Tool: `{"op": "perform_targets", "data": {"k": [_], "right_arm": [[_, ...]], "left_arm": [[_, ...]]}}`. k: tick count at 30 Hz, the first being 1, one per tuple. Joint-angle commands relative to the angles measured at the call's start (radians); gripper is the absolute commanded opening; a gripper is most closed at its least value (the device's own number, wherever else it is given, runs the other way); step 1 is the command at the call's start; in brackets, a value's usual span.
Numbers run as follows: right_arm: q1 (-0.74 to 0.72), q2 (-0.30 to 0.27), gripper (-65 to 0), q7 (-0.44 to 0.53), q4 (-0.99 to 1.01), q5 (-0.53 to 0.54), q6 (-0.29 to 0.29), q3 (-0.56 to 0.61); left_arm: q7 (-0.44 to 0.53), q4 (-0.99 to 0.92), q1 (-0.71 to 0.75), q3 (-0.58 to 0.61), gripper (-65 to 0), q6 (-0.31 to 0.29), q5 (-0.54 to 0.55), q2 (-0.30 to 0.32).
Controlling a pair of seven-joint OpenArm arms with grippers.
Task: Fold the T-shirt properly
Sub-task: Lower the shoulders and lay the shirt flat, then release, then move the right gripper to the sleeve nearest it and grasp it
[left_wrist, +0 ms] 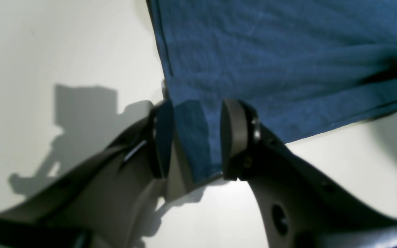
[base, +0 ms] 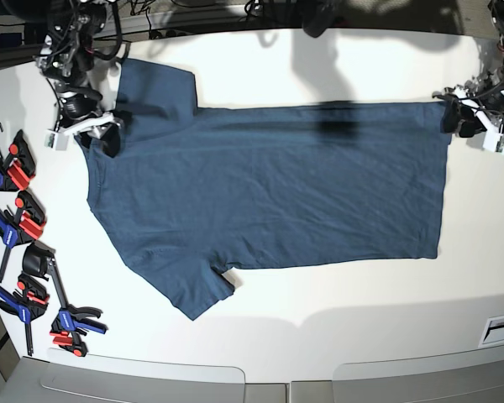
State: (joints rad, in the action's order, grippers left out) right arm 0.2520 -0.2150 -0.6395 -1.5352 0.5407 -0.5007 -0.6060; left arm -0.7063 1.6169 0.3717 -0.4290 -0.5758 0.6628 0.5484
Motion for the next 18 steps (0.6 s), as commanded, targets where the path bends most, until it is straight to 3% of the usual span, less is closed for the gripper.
{"op": "perform_targets", "data": {"k": [1, 7, 10, 14, 18], "right_arm": [[-0.008, -0.018, -32.5, 0.017, -0.050, 0.019, -0.008, -0.027], [0.013, -0.018, -32.5, -0.120, -0.198, 0.029, -0.008, -0.175], [0.071, -0.018, -32.5, -0.143, -0.224, 0.120, -0.008, -0.232], [0.174, -0.014, -32.5, -0.188, -0.224, 0.207, -0.008, -0.259], [0.273, 0.010, -32.5, -0.194, -0.224, 0.230, -0.008, -0.258]], "left_arm": [[0.030, 0.043, -0.008, -0.032, -43.9, 0.001, 0.018, 0.029], [0.030, 0.202, -0.009, -0.230, -43.9, 0.005, 0.018, 0.035], [0.030, 0.240, -0.008, -0.346, -43.9, 0.018, 0.019, 0.037], [0.029, 0.241, -0.003, -0.449, -43.9, 0.094, 0.018, 0.059], [0.027, 0.241, 0.000, -0.488, -43.9, 0.098, 0.018, 0.067]]}}
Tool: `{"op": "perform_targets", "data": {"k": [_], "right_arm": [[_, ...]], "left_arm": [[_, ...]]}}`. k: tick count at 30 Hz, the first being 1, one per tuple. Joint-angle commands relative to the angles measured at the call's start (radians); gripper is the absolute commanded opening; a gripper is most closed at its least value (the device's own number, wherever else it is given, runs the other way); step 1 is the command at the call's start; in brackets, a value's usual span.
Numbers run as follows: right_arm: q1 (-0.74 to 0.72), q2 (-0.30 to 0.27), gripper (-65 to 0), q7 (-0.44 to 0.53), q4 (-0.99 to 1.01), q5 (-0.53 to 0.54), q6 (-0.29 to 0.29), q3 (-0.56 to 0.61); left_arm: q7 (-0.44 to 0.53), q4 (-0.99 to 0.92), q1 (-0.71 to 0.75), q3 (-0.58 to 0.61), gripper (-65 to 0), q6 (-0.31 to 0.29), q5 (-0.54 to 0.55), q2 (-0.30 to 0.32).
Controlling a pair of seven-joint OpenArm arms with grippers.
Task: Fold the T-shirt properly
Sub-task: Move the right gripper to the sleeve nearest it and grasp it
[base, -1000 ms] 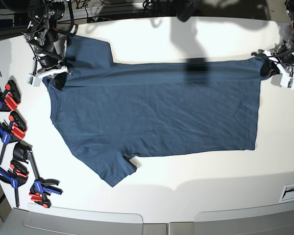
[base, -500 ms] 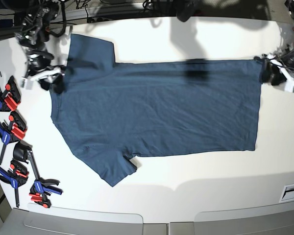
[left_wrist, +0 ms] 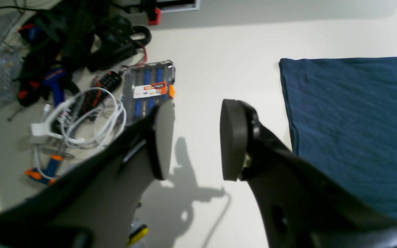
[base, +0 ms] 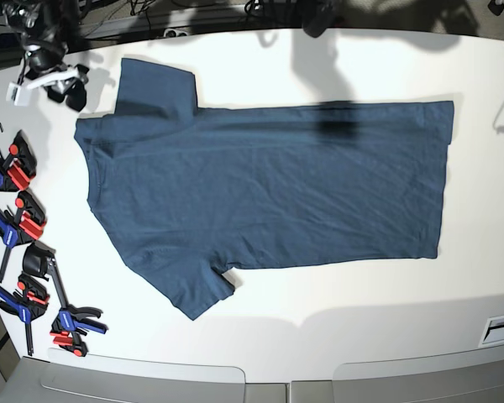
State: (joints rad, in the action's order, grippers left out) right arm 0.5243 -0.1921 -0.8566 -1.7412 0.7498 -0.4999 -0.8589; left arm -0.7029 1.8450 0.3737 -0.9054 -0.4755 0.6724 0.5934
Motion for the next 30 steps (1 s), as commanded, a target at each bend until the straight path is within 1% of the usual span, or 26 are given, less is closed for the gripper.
{"op": "perform_targets", "data": {"k": [1, 4, 8, 11, 14, 17, 21, 23, 25, 26, 27, 28, 30], "right_arm": [[0.018, -0.003, -32.5, 0.025, -0.017, 0.021, -0.009, -0.004], [0.061, 0.030, -32.7, 0.043, -0.001, 0.020, -0.009, 0.030], [0.086, 0.044, -32.7, 0.083, 0.079, 0.009, -0.008, 0.114], [0.085, 0.060, -32.7, 0.095, 0.142, 0.009, 0.011, 0.159], [0.086, 0.074, -32.7, 0.097, 0.184, 0.010, 0.012, 0.190], [0.087, 0.084, -32.8, 0.063, 0.193, 0.016, 0.010, 0.223], [0.089, 0.084, -37.2, -0.009, 0.192, 0.072, 0.006, 0.256], [0.089, 0.084, -38.8, -0.024, 0.192, 0.094, 0.006, 0.258], [0.089, 0.084, -39.1, -0.024, 0.192, 0.099, 0.006, 0.258], [0.089, 0.084, -40.4, -0.023, 0.192, 0.100, 0.006, 0.258], [0.089, 0.084, -43.5, -0.023, 0.192, 0.100, 0.006, 0.258], [0.089, 0.084, -47.9, -0.023, 0.192, 0.104, 0.006, 0.258], [0.089, 0.084, -59.4, -0.024, 0.188, 0.144, 0.005, 0.258]], "left_arm": [[0.023, 0.013, -0.002, -0.011, -43.9, -0.003, 0.009, 0.021], [0.024, 0.013, 0.006, -0.010, -43.9, -0.003, 0.018, 0.019], [0.024, 0.013, 0.006, -0.010, -43.9, -0.003, 0.020, 0.016], [0.024, 0.013, 0.006, -0.010, -43.9, -0.003, 0.019, 0.016], [0.024, 0.013, 0.006, -0.010, -43.9, -0.003, 0.019, 0.016], [0.024, 0.013, 0.006, -0.010, -43.9, -0.003, 0.019, 0.016], [0.024, 0.013, 0.006, -0.010, -43.9, -0.003, 0.019, 0.016], [0.023, 0.013, 0.006, -0.010, -43.9, -0.003, 0.019, 0.016], [0.023, 0.013, 0.006, -0.010, -43.9, -0.003, 0.019, 0.016], [0.023, 0.013, 0.006, -0.010, -43.9, -0.003, 0.019, 0.016], [0.023, 0.013, 0.006, -0.010, -43.9, -0.003, 0.019, 0.016], [0.023, 0.013, 0.006, -0.010, -43.9, -0.003, 0.019, 0.016], [0.023, 0.013, 0.006, -0.010, -43.9, -0.003, 0.019, 0.016]]}}
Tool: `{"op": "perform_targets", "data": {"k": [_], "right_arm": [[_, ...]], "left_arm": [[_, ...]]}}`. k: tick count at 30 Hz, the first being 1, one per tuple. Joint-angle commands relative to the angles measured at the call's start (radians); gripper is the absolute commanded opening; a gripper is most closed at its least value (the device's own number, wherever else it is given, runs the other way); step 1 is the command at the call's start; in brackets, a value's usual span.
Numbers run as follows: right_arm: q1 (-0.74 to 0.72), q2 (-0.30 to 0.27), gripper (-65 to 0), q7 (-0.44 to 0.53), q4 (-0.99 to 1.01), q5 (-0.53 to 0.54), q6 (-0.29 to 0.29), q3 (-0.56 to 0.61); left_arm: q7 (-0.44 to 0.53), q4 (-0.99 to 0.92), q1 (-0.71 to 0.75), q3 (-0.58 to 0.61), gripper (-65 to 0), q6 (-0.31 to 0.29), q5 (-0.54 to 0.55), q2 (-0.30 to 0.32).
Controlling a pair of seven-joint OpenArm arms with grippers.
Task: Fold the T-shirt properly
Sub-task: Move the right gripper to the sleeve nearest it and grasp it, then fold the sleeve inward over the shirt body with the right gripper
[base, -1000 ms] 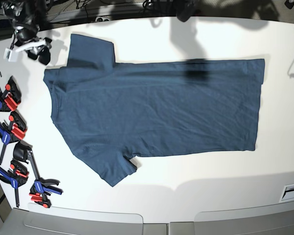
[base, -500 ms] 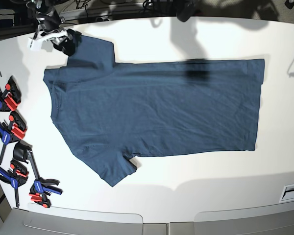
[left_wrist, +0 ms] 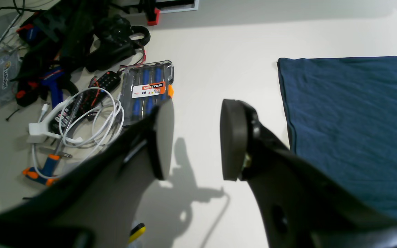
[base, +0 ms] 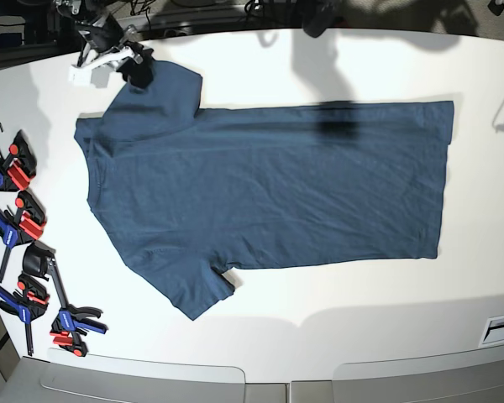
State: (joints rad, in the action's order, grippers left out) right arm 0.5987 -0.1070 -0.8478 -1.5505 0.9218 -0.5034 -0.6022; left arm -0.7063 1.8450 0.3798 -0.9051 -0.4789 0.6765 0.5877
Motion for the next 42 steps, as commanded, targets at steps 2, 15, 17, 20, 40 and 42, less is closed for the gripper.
{"op": "perform_targets", "data": {"k": [2, 15, 17, 20, 40, 42], "right_arm": [[0.013, -0.001, -65.0, -0.035, -0.014, 0.011, -0.007, 0.001], [-0.290, 0.032, -65.0, 0.046, -0.066, -0.066, -0.092, 0.106], [-0.343, 0.032, -65.0, 0.111, -0.066, -0.177, -0.092, 0.173], [-0.410, 0.032, -65.0, 0.193, -0.064, -0.350, -0.091, 0.275], [-0.504, 0.032, -65.0, 0.317, -0.062, -0.665, 0.141, 0.367], [-0.504, 0.032, -62.5, 0.318, -0.062, -0.665, 0.141, 0.367]], "left_arm": [[0.026, 0.013, 0.000, -0.011, -43.9, 0.001, 0.015, 0.022], [0.026, 0.013, 0.003, -0.010, -43.9, 0.001, 0.012, 0.022], [0.026, 0.013, 0.003, -0.011, -43.9, 0.001, 0.011, 0.022], [0.026, 0.013, 0.003, -0.011, -43.9, 0.001, 0.011, 0.022], [0.019, 0.013, 0.003, -0.011, -43.9, 0.001, 0.012, 0.022], [0.019, 0.013, 0.003, -0.011, -43.9, 0.001, 0.011, 0.022]]}}
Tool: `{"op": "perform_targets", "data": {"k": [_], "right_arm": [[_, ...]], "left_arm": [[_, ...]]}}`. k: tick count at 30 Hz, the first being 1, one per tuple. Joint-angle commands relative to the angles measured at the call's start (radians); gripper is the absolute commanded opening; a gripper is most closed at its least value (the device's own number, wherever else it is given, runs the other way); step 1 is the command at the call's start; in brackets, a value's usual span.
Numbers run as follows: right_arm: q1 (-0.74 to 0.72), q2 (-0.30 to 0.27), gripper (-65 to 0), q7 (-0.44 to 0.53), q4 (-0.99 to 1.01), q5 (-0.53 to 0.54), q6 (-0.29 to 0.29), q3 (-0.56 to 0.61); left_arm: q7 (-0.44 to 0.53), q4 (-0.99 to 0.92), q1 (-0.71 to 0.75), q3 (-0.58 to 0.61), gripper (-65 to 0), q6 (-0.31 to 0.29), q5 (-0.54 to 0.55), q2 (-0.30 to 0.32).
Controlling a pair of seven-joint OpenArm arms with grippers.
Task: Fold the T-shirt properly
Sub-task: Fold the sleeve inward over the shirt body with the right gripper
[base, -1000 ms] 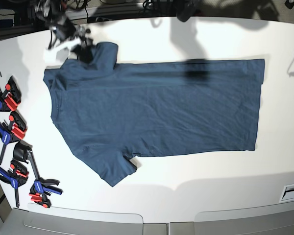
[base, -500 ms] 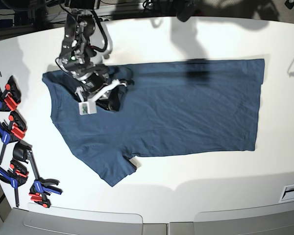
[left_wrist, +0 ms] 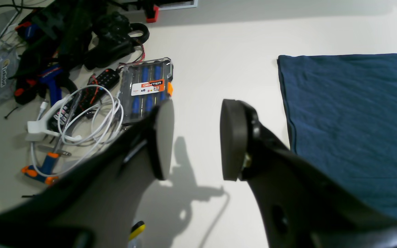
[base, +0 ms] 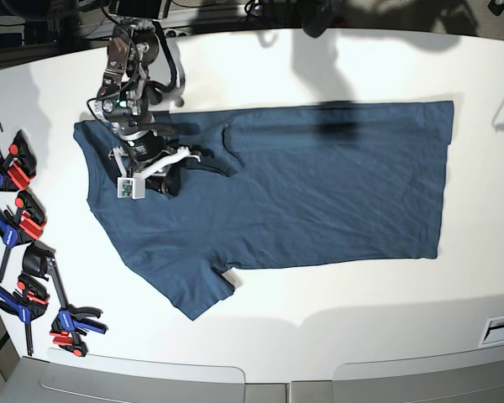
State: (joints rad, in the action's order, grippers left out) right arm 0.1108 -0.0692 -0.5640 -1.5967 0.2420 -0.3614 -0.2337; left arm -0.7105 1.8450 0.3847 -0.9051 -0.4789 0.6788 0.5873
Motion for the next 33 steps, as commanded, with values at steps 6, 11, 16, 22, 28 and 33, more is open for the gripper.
{"op": "perform_targets", "data": {"k": [6, 11, 16, 22, 28, 33], "right_arm": [[-0.017, -0.013, -30.5, 0.066, -0.016, 0.015, 0.000, -0.002], [-0.027, -0.023, -30.5, 0.063, -0.021, 0.015, 0.000, -0.037], [-0.056, -0.034, -30.6, -0.019, -0.029, 0.057, -0.002, -0.165], [-0.057, -0.069, -42.3, -0.310, -0.033, 0.338, -0.110, -0.308], [-0.058, -0.069, -64.6, -0.443, -0.033, 0.562, -0.167, -0.371], [-0.058, -0.070, -65.0, -0.396, -0.032, 0.403, -0.164, -0.367]], "left_arm": [[0.023, 0.013, 0.005, -0.010, -43.9, 0.001, 0.010, 0.023], [0.023, 0.013, 0.053, -0.010, -43.9, 0.001, 0.013, 0.019], [0.023, 0.013, 0.108, -0.011, -43.9, 0.000, 0.068, -0.001], [0.023, 0.013, 0.123, -0.010, -43.9, -0.007, 0.086, -0.058], [0.018, 0.014, 0.128, -0.010, -43.9, -0.031, 0.116, -0.104], [-0.103, 0.013, 0.129, -0.009, -50.4, -0.130, 0.228, -0.124]]}}
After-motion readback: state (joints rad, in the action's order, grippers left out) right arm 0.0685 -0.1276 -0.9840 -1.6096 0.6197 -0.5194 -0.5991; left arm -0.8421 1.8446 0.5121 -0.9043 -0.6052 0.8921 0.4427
